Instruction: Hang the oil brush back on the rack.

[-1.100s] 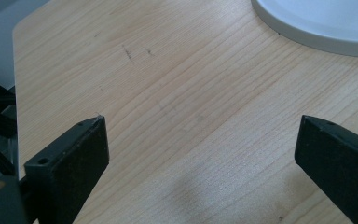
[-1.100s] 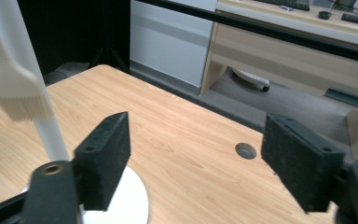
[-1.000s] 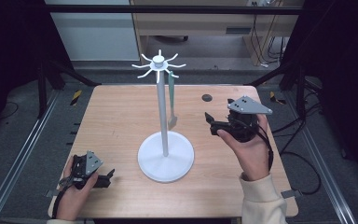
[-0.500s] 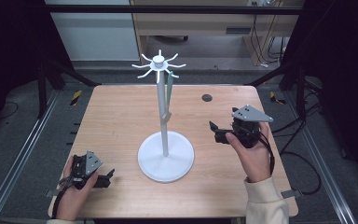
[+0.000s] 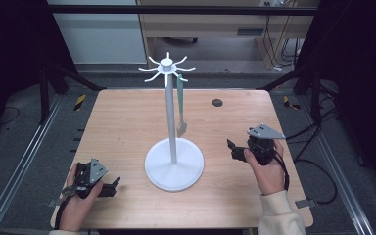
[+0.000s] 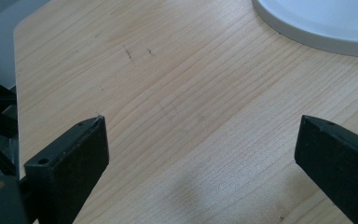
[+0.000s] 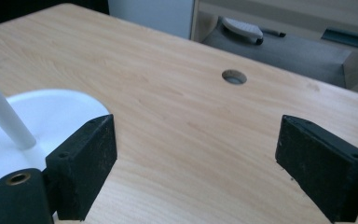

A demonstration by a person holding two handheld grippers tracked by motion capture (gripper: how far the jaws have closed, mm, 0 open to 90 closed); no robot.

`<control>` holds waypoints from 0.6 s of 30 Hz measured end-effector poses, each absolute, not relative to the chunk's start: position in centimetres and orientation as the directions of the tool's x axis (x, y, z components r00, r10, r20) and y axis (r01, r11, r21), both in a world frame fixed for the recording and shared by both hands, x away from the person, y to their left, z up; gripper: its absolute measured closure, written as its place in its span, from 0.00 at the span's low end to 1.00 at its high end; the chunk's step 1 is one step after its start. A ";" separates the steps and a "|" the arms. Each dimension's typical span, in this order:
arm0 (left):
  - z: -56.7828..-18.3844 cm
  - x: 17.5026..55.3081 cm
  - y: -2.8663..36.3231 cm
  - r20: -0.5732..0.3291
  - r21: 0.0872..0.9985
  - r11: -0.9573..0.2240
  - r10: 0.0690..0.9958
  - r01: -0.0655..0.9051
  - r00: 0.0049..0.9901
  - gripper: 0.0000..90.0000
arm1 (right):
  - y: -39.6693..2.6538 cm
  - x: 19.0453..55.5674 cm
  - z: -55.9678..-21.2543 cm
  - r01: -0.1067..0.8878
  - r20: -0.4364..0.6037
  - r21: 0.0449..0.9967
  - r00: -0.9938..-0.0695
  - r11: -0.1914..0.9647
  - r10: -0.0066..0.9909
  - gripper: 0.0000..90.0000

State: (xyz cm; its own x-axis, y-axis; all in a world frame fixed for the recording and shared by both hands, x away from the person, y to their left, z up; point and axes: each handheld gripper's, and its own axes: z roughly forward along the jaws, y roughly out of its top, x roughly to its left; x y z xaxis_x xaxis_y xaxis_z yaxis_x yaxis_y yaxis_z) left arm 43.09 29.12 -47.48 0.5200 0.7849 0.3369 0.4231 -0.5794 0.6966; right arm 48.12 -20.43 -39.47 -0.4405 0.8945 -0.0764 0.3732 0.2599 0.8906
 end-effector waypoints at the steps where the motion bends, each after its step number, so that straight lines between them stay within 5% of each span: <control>1: -47.5 43.1 29.1 0.337 0.697 -0.579 0.785 0.423 0.520 0.03 | -20.4 48.1 -39.7 0.380 -0.073 0.888 -0.440 0.260 0.895 0.14; 18: -47.5 43.1 29.0 0.340 0.691 -0.585 0.781 0.424 0.524 0.03 | -20.5 48.6 -44.8 0.485 -0.084 0.808 -0.466 0.334 0.881 0.13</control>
State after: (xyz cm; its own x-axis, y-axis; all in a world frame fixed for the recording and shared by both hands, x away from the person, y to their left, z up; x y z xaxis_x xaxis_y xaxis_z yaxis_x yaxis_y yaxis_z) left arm 43.11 28.99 -47.54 0.5238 0.7811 0.3399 0.4240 -0.5851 0.6913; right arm 48.61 -20.55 -44.81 -0.4656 0.8810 -0.0844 0.4853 0.3339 0.8081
